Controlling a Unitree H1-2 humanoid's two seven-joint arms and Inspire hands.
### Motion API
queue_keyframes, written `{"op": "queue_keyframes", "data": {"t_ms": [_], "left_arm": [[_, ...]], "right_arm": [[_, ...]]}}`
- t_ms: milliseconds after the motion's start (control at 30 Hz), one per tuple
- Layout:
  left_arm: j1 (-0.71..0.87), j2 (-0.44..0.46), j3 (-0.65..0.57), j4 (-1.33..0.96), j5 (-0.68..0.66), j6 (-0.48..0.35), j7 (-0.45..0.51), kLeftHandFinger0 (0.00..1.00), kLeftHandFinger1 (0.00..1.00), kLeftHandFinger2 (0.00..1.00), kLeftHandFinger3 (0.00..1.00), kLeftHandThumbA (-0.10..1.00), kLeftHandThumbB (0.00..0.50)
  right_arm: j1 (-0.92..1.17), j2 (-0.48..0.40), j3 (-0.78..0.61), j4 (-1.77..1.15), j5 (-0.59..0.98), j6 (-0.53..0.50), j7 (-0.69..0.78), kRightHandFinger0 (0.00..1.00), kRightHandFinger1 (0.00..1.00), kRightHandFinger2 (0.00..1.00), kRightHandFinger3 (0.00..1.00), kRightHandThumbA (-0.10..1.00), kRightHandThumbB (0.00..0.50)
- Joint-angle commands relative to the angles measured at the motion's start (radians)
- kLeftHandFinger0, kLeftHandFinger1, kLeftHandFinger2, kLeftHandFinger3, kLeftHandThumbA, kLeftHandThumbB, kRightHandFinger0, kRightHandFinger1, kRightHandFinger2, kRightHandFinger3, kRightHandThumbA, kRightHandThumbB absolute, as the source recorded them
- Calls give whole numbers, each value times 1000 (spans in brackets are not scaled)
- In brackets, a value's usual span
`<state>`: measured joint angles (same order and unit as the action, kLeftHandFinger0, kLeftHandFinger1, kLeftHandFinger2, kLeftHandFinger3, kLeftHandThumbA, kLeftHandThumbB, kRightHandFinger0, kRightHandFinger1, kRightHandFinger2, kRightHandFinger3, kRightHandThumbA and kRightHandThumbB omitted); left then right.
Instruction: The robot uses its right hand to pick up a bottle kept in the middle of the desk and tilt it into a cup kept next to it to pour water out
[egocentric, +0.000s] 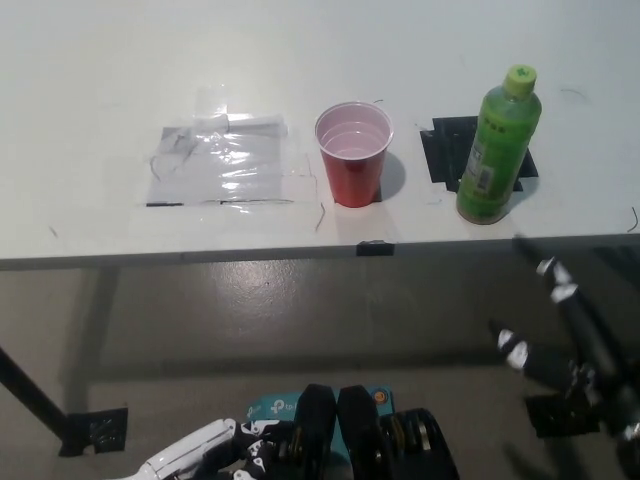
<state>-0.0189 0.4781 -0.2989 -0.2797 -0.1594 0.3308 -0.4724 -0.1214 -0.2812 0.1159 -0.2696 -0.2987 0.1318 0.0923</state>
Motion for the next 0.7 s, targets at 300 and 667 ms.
{"op": "queue_keyframes", "data": {"t_ms": [300, 667], "left_arm": [[-8, -3, 10, -32, -12, 10, -35, 1000, 1000, 1000, 1000, 362, 500], [-11, 0, 11, -40, -13, 24, -40, 1000, 1000, 1000, 1000, 355, 500]], "right_arm": [[-246, -2, -123, 72, -138, 324, -56, 1000, 1000, 1000, 1000, 1000, 500], [-453, 61, -214, 354, -244, 338, -11, 1000, 1000, 1000, 1000, 1000, 500]]}}
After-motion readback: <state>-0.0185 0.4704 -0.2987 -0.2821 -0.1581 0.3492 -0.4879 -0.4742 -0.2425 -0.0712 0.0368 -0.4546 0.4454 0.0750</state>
